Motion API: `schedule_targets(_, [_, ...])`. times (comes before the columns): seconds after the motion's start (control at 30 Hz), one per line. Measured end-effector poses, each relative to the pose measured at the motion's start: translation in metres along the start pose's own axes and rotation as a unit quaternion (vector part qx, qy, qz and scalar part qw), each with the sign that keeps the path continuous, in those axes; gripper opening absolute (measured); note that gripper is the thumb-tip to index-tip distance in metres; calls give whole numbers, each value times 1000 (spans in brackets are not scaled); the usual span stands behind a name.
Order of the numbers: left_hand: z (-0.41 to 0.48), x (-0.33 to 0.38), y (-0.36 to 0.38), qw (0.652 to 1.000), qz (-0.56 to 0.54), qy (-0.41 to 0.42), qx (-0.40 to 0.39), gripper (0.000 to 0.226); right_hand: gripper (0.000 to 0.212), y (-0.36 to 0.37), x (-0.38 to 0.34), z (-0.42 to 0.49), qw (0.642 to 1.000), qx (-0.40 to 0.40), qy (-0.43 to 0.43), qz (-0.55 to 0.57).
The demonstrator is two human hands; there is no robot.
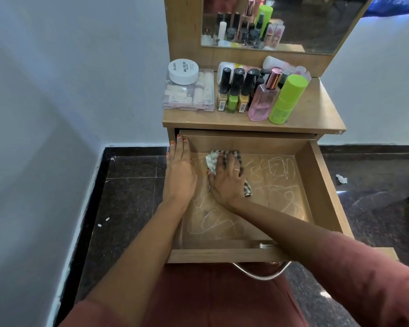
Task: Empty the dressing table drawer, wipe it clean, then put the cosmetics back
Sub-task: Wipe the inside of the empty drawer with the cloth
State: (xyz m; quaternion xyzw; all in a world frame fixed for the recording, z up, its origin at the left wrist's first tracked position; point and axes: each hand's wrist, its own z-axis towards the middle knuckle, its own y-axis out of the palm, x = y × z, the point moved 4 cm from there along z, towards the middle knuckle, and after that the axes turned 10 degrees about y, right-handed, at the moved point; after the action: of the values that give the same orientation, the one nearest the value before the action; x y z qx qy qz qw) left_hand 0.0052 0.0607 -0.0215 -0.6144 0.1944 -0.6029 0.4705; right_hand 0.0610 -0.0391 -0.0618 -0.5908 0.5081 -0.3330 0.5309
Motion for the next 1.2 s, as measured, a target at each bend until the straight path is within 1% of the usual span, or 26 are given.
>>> schedule_targets(0.1, [1, -1, 1, 1000, 7, 1, -1, 54, 61, 2, -22, -3, 999, -2, -34, -7])
schedule_targets(0.23, [0, -1, 1, 1000, 23, -3, 1, 52, 75, 8, -45, -6, 995, 3, -101, -26])
schedule_targets(0.37, [0, -2, 1, 996, 87, 3, 1, 52, 77, 13, -43, -5, 985, 13, -158, -75])
schedule_targets(0.47, [0, -2, 1, 995, 102, -1, -3, 50, 74, 15, -41, -2, 982, 11, -179, -59])
schedule_targets(0.63, [-2, -3, 1, 993, 113, 1, -14, 53, 57, 13, -25, 5, 981, 31, -188, -40])
schedule_targets(0.83, [-2, -4, 2, 996, 90, 4, -9, 55, 54, -4, 35, 10, 988, 34, -152, -21])
schedule_targets(0.9, [-2, -3, 1, 997, 82, 8, -4, 54, 53, -10, 63, 13, 992, 25, -126, -18])
schedule_targets(0.97, [-2, -3, 1, 997, 76, 11, 1, 54, 58, -17, 90, 15, 995, 16, -95, -14])
schedule_targets(1.03, [-2, -3, 1, 997, 70, 12, 2, 54, 55, -23, 113, 17, 999, 5, -51, -2])
schedule_targets(1.1, [-1, -3, 2, 998, 64, 14, 3, 54, 53, -25, 126, 19, 1000, 6, -17, 8])
schedule_targets(1.2, [-1, -3, 3, 998, 61, 12, 8, 55, 55, -24, 124, 20, 1000, 26, 2, 13])
